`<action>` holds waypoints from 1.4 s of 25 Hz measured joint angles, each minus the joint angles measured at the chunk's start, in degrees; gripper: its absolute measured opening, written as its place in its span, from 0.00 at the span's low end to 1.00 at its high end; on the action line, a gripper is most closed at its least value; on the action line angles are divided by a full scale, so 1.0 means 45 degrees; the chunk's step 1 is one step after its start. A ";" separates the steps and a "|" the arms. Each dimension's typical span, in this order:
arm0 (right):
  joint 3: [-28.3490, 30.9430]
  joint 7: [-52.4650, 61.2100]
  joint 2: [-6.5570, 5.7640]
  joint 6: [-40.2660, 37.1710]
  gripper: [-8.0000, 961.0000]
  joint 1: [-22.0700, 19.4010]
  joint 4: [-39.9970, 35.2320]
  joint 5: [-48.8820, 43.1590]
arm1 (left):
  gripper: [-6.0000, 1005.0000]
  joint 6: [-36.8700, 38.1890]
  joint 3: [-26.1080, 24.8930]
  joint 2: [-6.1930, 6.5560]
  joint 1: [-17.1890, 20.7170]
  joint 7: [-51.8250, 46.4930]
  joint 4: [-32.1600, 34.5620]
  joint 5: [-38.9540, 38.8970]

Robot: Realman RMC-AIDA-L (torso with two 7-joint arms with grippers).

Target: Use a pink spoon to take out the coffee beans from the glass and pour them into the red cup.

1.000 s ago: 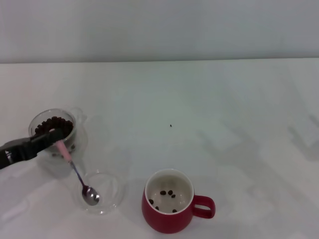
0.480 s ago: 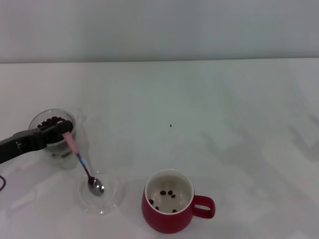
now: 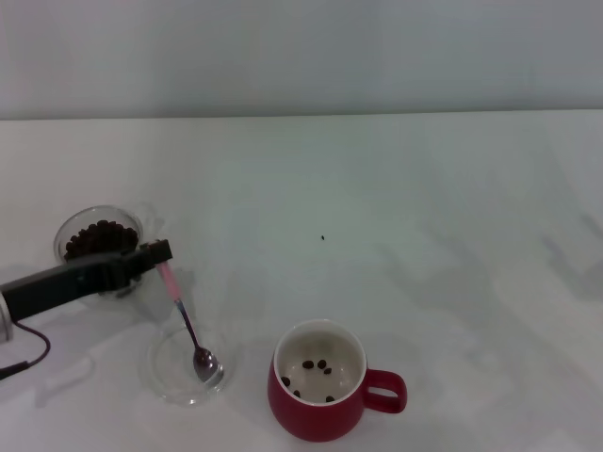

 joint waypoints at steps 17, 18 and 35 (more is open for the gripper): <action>-0.0040 0.0014 0.0077 0.0030 0.76 -0.0054 -0.0003 -0.0036 | 0.18 -0.0021 0.0047 -0.0166 0.0147 0.0336 -0.0106 0.0305; -0.0040 0.0014 0.0083 0.0017 0.76 -0.0070 -0.0003 -0.0037 | 0.18 -0.0026 0.0051 -0.0166 0.0160 0.0339 -0.0111 0.0306; -0.0058 0.0014 0.0098 -0.0041 0.76 -0.0116 -0.0003 -0.0054 | 0.36 0.0137 -0.0094 -0.0051 0.0501 0.1398 0.0137 -0.0148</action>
